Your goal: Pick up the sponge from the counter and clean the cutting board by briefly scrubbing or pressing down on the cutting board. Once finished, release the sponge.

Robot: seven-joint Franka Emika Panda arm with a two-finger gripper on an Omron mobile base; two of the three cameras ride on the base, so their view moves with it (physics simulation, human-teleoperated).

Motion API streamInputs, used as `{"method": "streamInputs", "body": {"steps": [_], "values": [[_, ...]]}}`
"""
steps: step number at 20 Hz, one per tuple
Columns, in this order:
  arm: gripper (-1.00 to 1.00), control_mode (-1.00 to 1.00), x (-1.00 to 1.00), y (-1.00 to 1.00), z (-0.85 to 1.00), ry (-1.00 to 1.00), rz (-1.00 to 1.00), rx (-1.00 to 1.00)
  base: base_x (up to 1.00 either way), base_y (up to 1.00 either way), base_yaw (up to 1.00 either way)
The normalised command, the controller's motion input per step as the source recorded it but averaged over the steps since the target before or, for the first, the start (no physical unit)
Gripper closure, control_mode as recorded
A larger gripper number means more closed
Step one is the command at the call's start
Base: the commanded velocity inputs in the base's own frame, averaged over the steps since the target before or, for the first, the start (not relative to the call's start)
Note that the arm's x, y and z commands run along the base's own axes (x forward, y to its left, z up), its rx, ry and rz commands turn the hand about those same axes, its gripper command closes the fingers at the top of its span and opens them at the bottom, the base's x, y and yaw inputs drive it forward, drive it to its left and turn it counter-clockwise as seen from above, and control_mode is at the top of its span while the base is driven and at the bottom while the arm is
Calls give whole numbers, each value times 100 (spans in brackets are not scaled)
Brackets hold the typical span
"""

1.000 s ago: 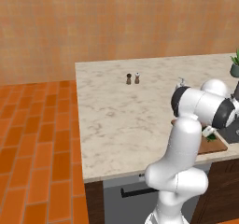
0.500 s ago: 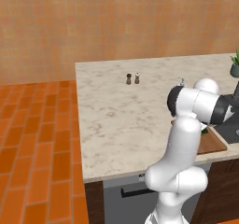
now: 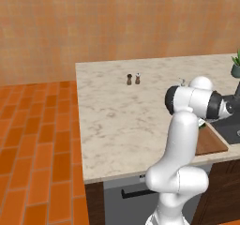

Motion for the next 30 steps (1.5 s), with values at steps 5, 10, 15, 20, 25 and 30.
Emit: {"method": "streamInputs", "body": {"steps": [5,10,15,20,25,30], "values": [[100,-100,-11,70,69,-4,0,-3,0,0,0],[100,-100,-28,76,100,0,0,-14,0,0,0],[100,-100,-8,99,81,3,0,-20,0,0,0],[100,-100,0,100,8,6,3,-16,0,0,0],[100,-100,42,100,-59,9,3,-6,0,0,0],[100,-100,50,96,-45,10,0,-1,0,0,0]]}}
